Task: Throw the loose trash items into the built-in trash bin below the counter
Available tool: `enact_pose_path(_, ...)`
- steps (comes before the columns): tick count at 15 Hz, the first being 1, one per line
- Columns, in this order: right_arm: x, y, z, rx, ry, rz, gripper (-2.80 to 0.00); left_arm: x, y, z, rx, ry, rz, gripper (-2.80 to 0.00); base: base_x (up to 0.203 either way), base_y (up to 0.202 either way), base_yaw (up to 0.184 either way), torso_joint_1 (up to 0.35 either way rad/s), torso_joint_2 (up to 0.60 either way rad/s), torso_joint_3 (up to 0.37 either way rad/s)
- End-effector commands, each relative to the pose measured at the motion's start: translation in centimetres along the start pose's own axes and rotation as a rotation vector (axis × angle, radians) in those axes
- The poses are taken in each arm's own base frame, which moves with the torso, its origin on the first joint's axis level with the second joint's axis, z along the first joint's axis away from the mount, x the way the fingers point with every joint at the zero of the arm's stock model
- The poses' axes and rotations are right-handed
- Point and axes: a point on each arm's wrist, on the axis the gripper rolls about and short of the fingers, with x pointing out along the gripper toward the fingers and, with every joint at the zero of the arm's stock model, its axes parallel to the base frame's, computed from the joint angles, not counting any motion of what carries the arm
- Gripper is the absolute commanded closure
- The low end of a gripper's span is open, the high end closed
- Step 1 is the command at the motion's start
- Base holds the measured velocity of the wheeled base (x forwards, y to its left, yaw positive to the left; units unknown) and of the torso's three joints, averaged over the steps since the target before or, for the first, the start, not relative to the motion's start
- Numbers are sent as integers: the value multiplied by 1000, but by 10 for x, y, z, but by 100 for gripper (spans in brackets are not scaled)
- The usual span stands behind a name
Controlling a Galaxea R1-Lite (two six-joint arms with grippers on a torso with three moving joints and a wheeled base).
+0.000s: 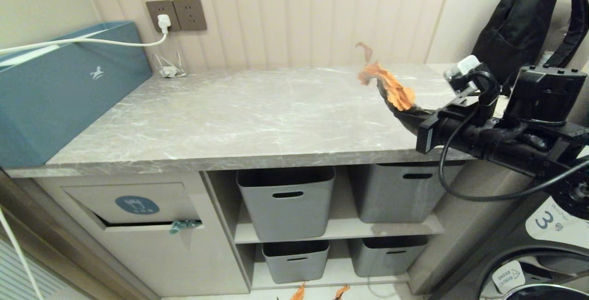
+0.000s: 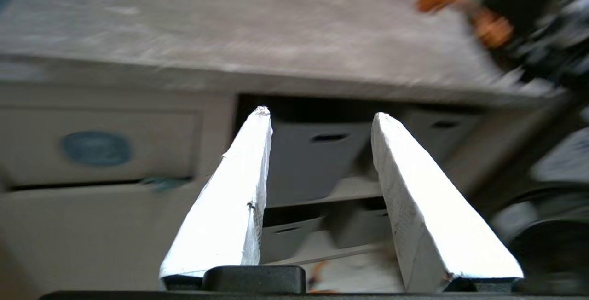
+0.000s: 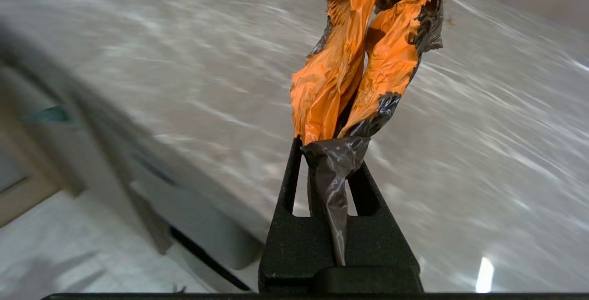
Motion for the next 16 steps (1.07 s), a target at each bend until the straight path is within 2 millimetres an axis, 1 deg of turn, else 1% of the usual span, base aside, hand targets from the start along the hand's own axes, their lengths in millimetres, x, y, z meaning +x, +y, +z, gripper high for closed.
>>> enact_pose_path(1, 5, 17, 3, -16, -39, 128, 0, 68, 3, 47, -192, 148, -93, 0, 0, 0, 0, 0, 0, 0)
enact_pose_path(2, 7, 26, 8, -25, -68, 193, 0, 91, 3, 62, -289, 193, -172, 0, 0, 0, 0, 0, 0, 0)
enact_pose_path(3, 9, 37, 12, -29, -90, 246, 0, 113, 3, 70, -394, 243, -248, 0, 0, 0, 0, 0, 0, 0)
enact_pose_path(4, 8, 49, 20, -30, -118, 300, 0, 136, 1, 73, -511, 291, -333, 0, 0, 0, 0, 0, 0, 0)
enact_pose_path(5, 6, 61, 27, -23, -141, 348, 0, 154, -4, 75, -608, 306, -425, -280, 0, 0, 0, 0, 0, 0)
enact_pose_path(7, 4, 82, 41, -5, -179, 417, 0, 183, -10, 69, -729, 333, -530, -280, 0, 0, 0, 0, 0, 0)
enact_pose_path(9, 6, 83, 53, -10, -217, 423, 0, 206, -13, 59, -845, 382, -557, -280, 0, 0, 0, 0, 0, 0)
enact_pose_path(11, 7, 91, 60, -7, -218, 453, 0, 226, -15, 45, -882, 420, -569, -280, 0, 0, 0, 0, 0, 0)
enact_pose_path(14, 11, 102, 64, -5, -224, 489, 0, 255, -28, 22, -890, 473, -610, -280, 0, 0, 0, 0, 0, 0)
enact_pose_path(16, 13, 114, 63, -1, -220, 526, 0, 276, -41, 14, -893, 480, -623, -280, 0, 0, 0, 0, 0, 0)
